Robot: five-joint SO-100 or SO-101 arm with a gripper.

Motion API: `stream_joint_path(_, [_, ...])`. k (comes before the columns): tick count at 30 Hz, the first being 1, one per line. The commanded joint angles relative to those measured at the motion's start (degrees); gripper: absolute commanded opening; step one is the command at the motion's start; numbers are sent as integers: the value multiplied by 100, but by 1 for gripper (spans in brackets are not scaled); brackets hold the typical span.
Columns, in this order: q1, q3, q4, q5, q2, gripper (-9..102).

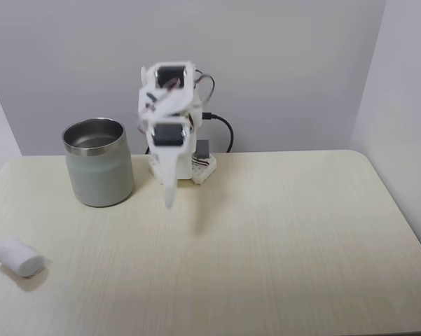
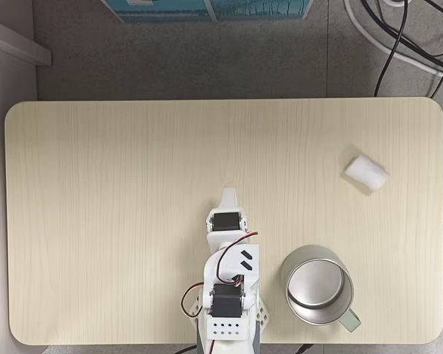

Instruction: Grasp a dressing and put it in the cup.

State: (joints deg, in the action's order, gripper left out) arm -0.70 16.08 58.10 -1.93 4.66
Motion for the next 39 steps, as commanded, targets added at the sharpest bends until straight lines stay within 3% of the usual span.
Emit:
stream_joint_path(1, [-202,1371,316,123,-686,0])
stream_joint_path(6, [-1046,3586,879,53,-3190,0])
stream_joint_path(9, [-1529,4157,1028,-211,-4017,0])
stream_joint_path(16, [-2804,5098,1090,-387,-6548,20])
stream_joint_path(23, [-3551,6715,1213,-466,-9308,27])
stream_joint_path(39, [-4315,8385,1266,-686,-11795,27])
